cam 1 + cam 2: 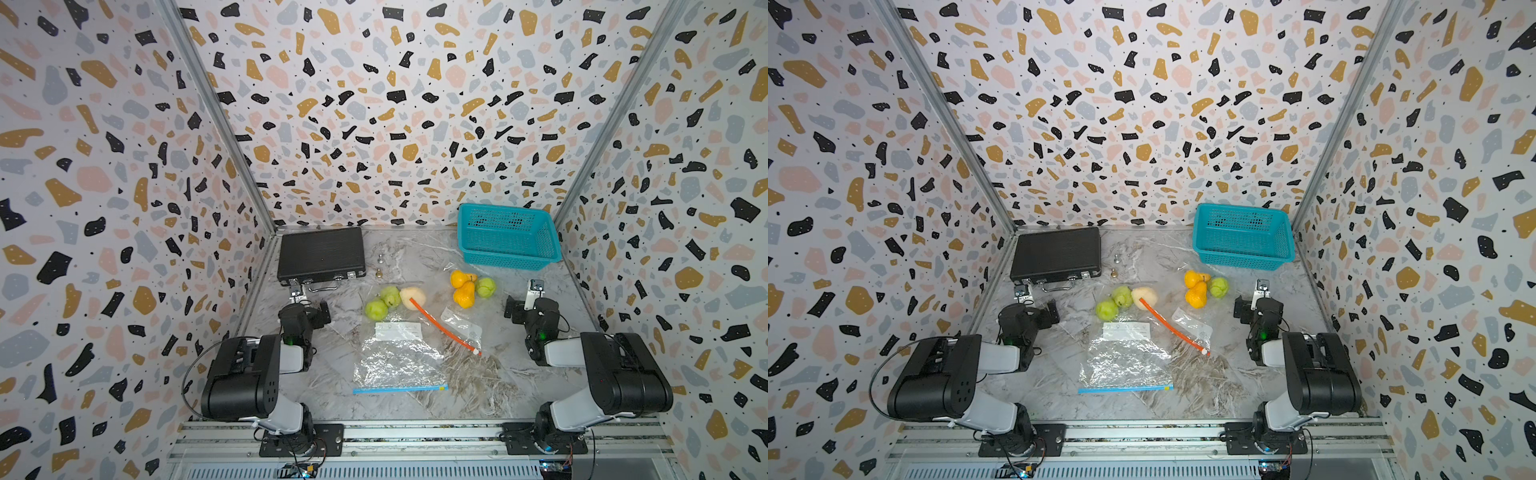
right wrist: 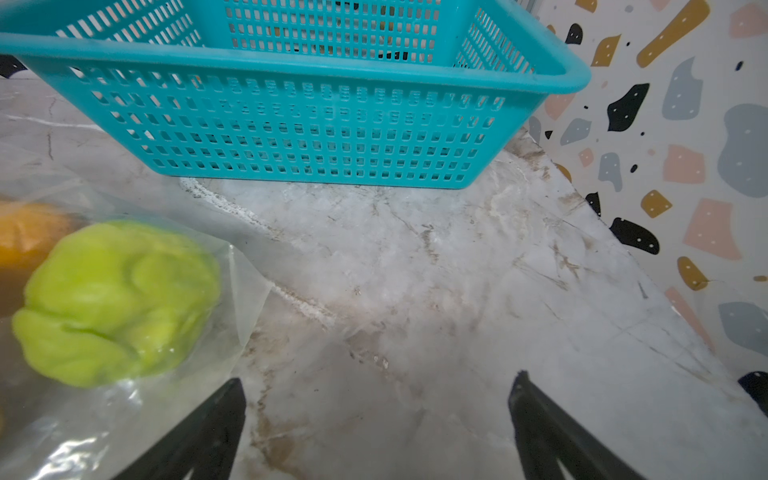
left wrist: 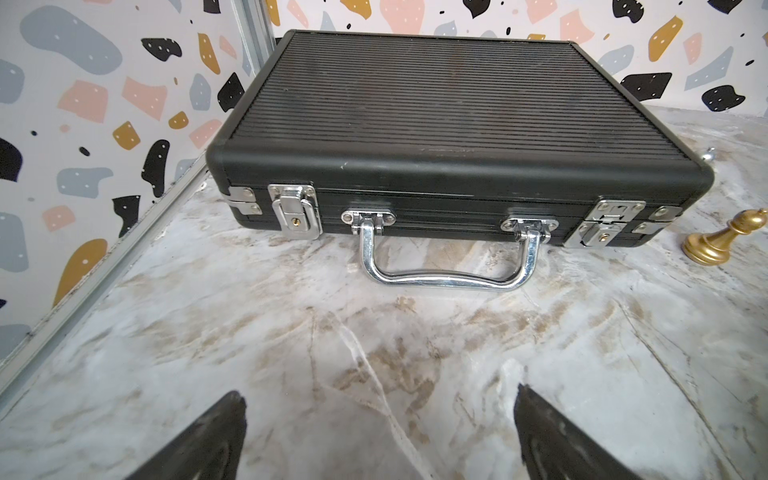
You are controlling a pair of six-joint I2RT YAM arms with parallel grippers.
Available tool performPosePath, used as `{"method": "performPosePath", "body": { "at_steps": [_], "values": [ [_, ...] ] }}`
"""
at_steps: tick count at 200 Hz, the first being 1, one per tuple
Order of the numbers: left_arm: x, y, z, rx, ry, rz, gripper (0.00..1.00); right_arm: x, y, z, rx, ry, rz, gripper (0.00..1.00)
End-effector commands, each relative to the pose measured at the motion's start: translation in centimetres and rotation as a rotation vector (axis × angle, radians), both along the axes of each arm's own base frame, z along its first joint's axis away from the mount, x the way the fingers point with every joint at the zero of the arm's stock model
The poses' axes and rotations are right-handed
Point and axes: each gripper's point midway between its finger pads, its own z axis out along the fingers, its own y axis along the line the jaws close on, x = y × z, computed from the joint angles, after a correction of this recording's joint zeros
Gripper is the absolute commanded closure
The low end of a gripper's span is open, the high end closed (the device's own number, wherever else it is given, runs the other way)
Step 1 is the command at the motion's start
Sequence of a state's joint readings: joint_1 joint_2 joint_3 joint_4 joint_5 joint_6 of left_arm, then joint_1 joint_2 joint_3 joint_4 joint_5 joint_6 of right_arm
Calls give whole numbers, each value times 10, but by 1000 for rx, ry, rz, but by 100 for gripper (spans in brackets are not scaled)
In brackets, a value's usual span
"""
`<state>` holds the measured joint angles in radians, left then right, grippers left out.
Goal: Open the zip-top bag and take out the pear
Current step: Pick up the zipper food storage bag at the center of the board.
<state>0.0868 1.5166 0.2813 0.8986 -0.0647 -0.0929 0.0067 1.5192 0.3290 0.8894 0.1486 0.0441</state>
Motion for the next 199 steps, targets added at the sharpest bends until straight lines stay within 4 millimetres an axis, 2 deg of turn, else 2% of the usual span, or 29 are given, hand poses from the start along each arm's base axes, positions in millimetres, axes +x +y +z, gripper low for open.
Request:
{"method": "performPosePath", "body": {
  "at_steps": [1,53,64,71,80,92,104,110,121,132,136,151,163,170,184,199],
  "values": [
    [9,-1,18,10,-59,-12,1,6,1,9,-7,-23,5,0],
    [9,-1,17,10,-57,-13,1,5,0,10,-9,-29,-1,0],
    [11,0,16,16,-47,-4,1,1,0,20,-16,-72,-5,1],
    [9,-1,19,15,-65,-6,1,-5,0,35,-38,-92,-21,0],
    [5,2,35,34,-115,17,1,-12,-2,55,-56,-90,-54,0],
    [-2,0,58,60,-94,29,1,-19,-8,86,43,-88,-124,0],
    [-8,12,94,2,-87,153,1,-21,13,111,157,-44,-44,1],
    [-9,12,113,-39,-104,167,1,-24,26,121,232,-16,-4,2],
    [-6,-8,141,-123,-121,85,1,-31,54,135,397,34,86,3],
    [-7,-25,163,-254,-102,44,1,-46,91,132,565,140,207,3],
    [-8,-33,169,-311,-89,18,1,-52,104,129,628,192,242,3],
    [-21,-86,186,-505,18,-197,1,-84,146,106,814,438,347,8],
    [-49,-129,184,-610,156,-351,1,-114,167,85,861,604,389,11],
    [-67,-145,180,-633,224,-408,1,-130,176,74,864,665,413,12],
    [-100,-161,168,-646,323,-466,1,-154,186,61,867,742,438,12],
    [-130,-165,153,-649,405,-479,1,-173,202,53,894,795,490,13]
  ]
}}
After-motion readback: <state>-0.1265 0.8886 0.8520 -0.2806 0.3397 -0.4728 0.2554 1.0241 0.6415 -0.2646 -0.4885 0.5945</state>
